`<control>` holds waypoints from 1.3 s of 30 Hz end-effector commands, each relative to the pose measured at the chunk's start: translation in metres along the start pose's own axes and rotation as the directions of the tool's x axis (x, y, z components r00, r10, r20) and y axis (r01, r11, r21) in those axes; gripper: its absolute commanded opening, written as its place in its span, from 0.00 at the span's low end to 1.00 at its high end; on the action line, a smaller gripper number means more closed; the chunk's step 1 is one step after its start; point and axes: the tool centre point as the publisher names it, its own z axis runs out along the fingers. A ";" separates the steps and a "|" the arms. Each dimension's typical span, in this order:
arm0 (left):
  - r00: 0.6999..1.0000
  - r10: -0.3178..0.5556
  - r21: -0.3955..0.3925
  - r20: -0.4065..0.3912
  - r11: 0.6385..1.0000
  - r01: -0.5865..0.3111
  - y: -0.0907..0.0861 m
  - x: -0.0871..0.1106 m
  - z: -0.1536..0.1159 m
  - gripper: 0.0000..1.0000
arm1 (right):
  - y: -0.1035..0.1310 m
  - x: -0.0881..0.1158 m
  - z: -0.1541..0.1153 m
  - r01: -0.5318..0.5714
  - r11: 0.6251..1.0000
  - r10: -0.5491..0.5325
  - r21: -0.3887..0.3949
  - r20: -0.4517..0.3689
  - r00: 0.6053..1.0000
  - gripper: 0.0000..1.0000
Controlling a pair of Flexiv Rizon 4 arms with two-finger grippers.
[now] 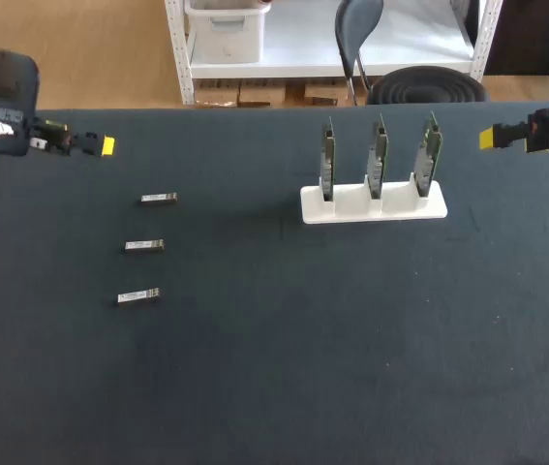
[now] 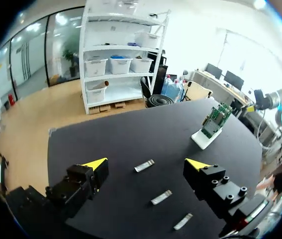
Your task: Pick up the optical module with the left hand, and insert it into the network port with the right hand.
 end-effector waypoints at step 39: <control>0.423 0.746 0.450 -0.514 0.654 -0.607 0.017 0.050 0.134 1.00 | 0.002 0.001 -0.002 -0.001 1.000 0.001 0.008 0.001 1.000 1.00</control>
